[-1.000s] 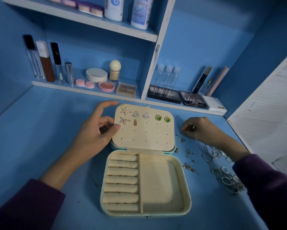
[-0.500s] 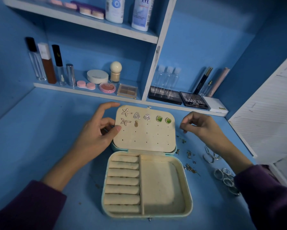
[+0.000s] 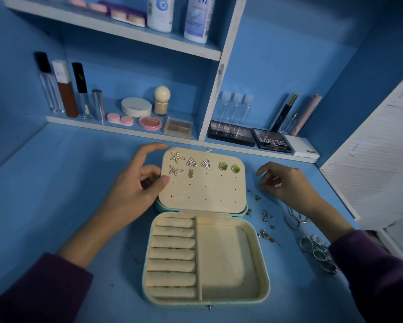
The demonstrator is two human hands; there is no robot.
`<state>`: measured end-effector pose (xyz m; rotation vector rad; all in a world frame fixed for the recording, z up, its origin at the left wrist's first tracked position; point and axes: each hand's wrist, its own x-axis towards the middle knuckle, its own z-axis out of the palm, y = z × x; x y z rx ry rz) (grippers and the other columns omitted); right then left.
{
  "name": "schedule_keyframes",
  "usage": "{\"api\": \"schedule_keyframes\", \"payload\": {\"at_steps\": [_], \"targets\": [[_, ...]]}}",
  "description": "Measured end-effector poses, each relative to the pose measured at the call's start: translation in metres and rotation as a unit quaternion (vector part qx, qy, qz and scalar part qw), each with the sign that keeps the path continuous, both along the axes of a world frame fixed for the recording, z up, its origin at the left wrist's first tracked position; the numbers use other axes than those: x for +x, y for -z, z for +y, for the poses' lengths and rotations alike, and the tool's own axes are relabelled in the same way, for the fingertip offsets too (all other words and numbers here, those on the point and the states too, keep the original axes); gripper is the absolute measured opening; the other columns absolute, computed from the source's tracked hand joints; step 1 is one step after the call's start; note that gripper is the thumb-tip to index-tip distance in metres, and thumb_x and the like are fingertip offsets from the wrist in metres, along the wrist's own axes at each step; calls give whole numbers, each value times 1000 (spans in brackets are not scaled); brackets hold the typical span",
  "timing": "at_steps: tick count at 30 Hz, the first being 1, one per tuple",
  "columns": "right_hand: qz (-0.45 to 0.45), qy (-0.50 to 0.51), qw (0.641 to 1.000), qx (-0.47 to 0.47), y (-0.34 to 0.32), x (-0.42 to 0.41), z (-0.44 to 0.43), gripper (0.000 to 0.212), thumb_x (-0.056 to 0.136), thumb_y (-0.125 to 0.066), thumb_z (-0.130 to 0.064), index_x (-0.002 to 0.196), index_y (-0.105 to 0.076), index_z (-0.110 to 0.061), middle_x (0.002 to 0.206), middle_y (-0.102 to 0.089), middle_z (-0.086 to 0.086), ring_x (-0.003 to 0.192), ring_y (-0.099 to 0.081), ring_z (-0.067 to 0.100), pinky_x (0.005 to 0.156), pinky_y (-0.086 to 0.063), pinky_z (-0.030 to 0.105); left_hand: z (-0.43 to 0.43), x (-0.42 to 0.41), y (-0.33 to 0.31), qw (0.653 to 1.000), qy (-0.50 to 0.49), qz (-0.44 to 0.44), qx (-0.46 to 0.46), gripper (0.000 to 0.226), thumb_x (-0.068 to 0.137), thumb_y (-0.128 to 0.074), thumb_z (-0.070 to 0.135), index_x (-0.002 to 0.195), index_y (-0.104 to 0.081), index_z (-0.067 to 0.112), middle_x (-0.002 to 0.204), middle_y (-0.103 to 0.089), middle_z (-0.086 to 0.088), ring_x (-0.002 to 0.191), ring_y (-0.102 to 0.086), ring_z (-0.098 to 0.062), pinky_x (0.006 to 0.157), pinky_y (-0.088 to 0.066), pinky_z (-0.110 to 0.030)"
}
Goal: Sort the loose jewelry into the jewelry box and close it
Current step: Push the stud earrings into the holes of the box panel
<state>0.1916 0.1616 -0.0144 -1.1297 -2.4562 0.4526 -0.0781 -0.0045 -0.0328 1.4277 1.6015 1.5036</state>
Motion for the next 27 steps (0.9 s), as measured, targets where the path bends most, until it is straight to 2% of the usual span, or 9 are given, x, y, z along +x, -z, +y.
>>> {"api": "schedule_keyframes", "payload": {"at_steps": [3,5,9,13,18,21,27], "targets": [[-38,-15,999,25,2,-1,2,29,76,-64,9,97,-65,-11,72,-69,0,64,-60,9,75,-50,23,0,1,0,1000,2,0,1,55,88,-62,1,116,-44,46,77,-71,4,78,-66,-15,82,-49,-37],[-52,-20,998,41,2,-3,2,30,76,-62,9,100,-66,-9,72,-69,0,66,-62,15,78,-51,28,0,1,-1,1000,3,0,1,55,88,-61,1,116,-43,45,78,-71,5,79,-66,-15,82,-49,-35],[-87,-32,995,40,-2,-6,2,35,77,-61,9,106,-66,-10,72,-66,-4,67,-58,13,76,-53,33,1,0,0,1000,4,-3,1,55,88,-61,1,116,-44,45,76,-71,7,78,-65,-16,80,-48,-34],[-128,-39,990,37,-5,-9,0,42,79,-57,9,116,-62,-12,81,-67,0,72,-56,14,75,-50,29,1,0,2,1000,4,-3,6,56,87,-62,0,116,-44,44,74,-70,9,75,-64,-14,77,-48,-28],[-165,-40,984,61,0,-9,-3,55,80,-52,9,128,-55,-17,88,-62,8,77,-58,26,76,-51,43,1,0,1,1000,5,-4,7,54,88,-62,1,116,-44,43,73,-69,10,74,-64,-13,76,-47,-23],[-155,-38,986,53,-1,-8,-4,58,79,-52,11,130,-54,-16,90,-63,8,78,-59,24,78,-51,39,1,0,1,1000,5,-3,7,55,88,-61,1,115,-44,45,73,-70,7,73,-64,-12,78,-48,-27],[-137,-40,989,47,-2,-6,-4,57,79,-52,14,129,-55,-13,89,-68,4,76,-56,16,80,-51,32,1,0,1,1000,2,-2,7,55,88,-62,0,116,-45,45,77,-71,2,77,-65,-19,82,-49,-37]]}}
